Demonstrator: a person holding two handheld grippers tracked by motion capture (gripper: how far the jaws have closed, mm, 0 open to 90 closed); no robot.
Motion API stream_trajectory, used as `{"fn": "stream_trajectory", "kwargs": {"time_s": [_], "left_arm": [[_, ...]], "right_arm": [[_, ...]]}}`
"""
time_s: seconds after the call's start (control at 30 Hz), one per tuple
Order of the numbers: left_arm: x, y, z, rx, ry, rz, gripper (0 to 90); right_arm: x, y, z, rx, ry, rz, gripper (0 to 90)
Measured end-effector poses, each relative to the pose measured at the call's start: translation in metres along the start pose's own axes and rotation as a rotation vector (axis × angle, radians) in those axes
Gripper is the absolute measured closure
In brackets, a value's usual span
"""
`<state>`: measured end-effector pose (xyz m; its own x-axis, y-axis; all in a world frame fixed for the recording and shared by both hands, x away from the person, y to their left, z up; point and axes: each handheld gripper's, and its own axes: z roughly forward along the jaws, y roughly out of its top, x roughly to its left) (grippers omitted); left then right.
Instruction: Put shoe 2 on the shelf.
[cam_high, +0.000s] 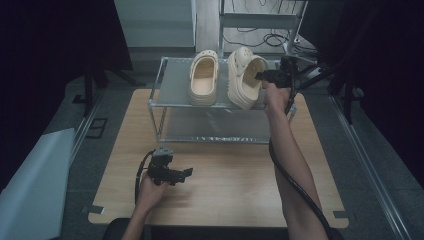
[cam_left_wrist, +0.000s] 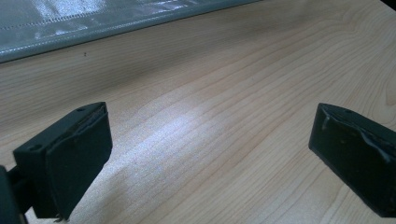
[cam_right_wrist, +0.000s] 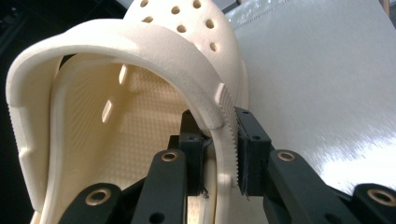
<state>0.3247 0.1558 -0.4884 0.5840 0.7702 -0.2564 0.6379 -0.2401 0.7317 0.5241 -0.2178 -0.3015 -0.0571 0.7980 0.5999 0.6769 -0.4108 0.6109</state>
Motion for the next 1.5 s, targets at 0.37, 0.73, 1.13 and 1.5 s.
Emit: {"fn": "stream_trajectory", "kwargs": {"time_s": [0.37,0.73,1.13,1.5], "left_arm": [[-0.001,0.0,0.001,-0.003,-0.011,-0.003,0.0],[0.0,0.001,0.0,-0.005,-0.016,-0.004,0.0],[-0.002,0.002,0.001,-0.007,-0.016,0.0,0.0],[-0.002,0.002,0.001,-0.008,-0.011,0.001,0.0]], "right_arm": [[0.018,-0.006,0.022,-0.056,-0.032,-0.003,64.1],[0.038,-0.018,0.039,-0.067,-0.061,-0.05,46.7],[0.04,-0.02,0.04,-0.058,0.0,-0.076,37.1],[0.027,-0.022,0.028,0.005,0.167,-0.133,24.5]]}}
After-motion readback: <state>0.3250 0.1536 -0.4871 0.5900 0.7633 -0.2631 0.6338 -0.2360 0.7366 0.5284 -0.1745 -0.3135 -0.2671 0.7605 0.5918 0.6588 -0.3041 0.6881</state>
